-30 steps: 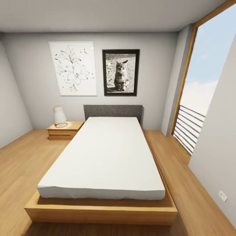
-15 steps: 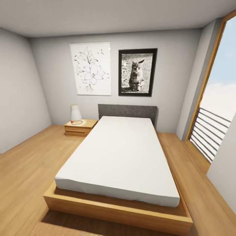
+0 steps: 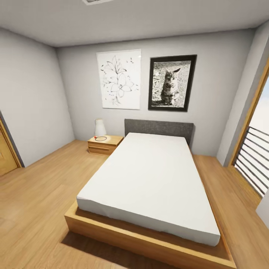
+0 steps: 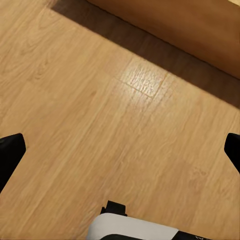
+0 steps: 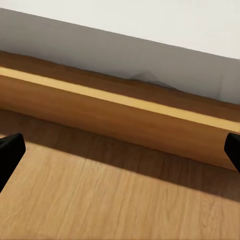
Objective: In the bedroom, organize the workspace by keeping the computer under the desk, ensuring the monitor is on the desk, placing the keyboard on the desk next to the monitor, placing the mouse on the desk next to the keyboard, moving the folder from the swivel chair onto the desk next to the mouse, stacking the notebook on top of the folder with the pen on top of the notebook, and positioning the swivel chair next to the desk.
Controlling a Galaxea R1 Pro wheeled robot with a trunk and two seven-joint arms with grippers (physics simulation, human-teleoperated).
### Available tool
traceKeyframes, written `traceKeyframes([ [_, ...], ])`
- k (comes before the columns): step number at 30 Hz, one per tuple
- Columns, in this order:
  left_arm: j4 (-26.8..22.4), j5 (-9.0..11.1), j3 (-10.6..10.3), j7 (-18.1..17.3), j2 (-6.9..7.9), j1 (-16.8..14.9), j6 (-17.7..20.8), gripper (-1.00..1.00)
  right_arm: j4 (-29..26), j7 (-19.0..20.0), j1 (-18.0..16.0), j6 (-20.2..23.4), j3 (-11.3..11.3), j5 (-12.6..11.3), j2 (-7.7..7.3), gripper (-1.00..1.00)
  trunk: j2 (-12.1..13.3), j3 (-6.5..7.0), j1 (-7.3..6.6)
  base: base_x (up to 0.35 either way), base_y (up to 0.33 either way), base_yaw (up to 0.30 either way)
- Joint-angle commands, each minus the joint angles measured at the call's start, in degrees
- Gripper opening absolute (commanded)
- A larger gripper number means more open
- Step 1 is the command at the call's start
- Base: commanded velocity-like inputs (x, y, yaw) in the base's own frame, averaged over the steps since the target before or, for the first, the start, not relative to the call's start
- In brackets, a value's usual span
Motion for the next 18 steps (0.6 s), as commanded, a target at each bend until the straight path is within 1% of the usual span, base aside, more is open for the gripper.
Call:
traceKeyframes([
  [1,-0.1,-0.1,0.2,0.0,-0.02,0.0,0.0,1.00,0.1,-0.3,-0.1,-0.1,0.3,0.0,0.01,1.00,-0.1,-0.07,0.01,0.000,0.000,0.066],
  [6,-0.1,-0.1,0.2,0.0,-0.02,0.0,0.0,1.00,0.1,-0.3,-0.1,-0.1,0.3,0.0,0.02,1.00,-0.1,-0.05,0.01,0.000,0.000,0.047],
  [8,-0.1,-0.1,0.2,0.0,-0.02,0.0,0.0,1.00,0.0,-0.3,-0.1,-0.2,0.3,0.0,0.00,1.00,-0.1,-0.05,0.01,0.000,0.000,0.149],
  [16,-0.1,-0.1,0.2,0.0,-0.02,0.0,-0.2,1.00,0.0,-0.7,-0.1,-0.3,0.1,0.0,-0.02,1.00,-0.1,-0.04,0.01,0.000,0.000,0.243],
  [17,-0.1,-0.1,0.2,0.0,-0.02,0.0,-0.2,1.00,-0.1,-0.9,-0.1,-0.3,0.1,-0.1,-0.03,1.00,-0.1,-0.04,0.01,0.000,0.000,0.274],
  [18,-0.1,-0.1,0.2,0.0,-0.02,0.0,-0.2,1.00,-0.1,-2.0,-0.1,-0.4,0.1,-0.1,-0.01,1.00,-0.1,-0.04,0.01,0.000,0.000,0.281],
])
